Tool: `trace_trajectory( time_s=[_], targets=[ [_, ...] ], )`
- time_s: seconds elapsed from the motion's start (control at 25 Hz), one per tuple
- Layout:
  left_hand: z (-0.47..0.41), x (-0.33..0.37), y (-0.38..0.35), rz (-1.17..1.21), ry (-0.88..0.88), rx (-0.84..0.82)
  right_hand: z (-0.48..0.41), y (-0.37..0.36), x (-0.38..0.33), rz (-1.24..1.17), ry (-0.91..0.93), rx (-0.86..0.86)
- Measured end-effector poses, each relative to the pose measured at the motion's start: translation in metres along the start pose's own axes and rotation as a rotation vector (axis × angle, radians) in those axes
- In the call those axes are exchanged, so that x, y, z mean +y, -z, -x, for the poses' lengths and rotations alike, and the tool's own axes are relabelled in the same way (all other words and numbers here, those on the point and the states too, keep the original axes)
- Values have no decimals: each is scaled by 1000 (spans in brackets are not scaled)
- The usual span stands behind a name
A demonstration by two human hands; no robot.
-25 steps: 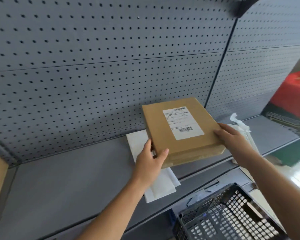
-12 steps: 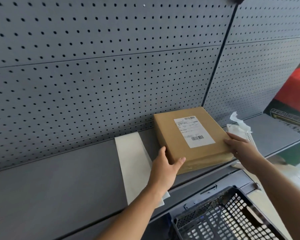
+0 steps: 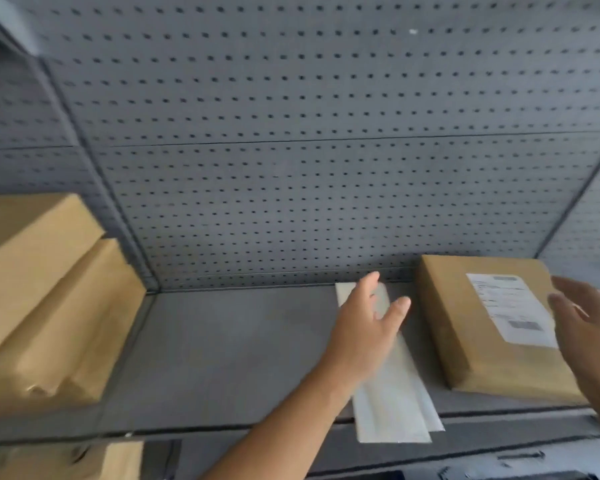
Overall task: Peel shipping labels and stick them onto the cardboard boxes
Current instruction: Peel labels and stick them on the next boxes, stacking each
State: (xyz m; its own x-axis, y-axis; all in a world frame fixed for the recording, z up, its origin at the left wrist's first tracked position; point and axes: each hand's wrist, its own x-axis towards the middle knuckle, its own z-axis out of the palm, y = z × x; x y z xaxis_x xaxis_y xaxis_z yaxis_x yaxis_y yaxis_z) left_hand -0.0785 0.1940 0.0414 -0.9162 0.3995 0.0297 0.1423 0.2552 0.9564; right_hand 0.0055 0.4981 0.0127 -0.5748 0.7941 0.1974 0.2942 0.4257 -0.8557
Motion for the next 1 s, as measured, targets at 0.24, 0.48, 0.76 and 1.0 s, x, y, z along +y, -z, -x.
trace_trajectory(
  time_s=[0.24,0.48,0.76,1.0],
  targets=[
    [52,39,141,21,-95,313,56,-106,-126,-99,223,-252],
    [131,41,293,-298,-213,692,178,-166,-280,-59,633,-558],
    [208,11,425,-642,-12,934,281,-233,-373,-18,876,-764],
    [232,-37,512,-730,137,1011,344,-300,-411,59,934,-851]
  ],
)
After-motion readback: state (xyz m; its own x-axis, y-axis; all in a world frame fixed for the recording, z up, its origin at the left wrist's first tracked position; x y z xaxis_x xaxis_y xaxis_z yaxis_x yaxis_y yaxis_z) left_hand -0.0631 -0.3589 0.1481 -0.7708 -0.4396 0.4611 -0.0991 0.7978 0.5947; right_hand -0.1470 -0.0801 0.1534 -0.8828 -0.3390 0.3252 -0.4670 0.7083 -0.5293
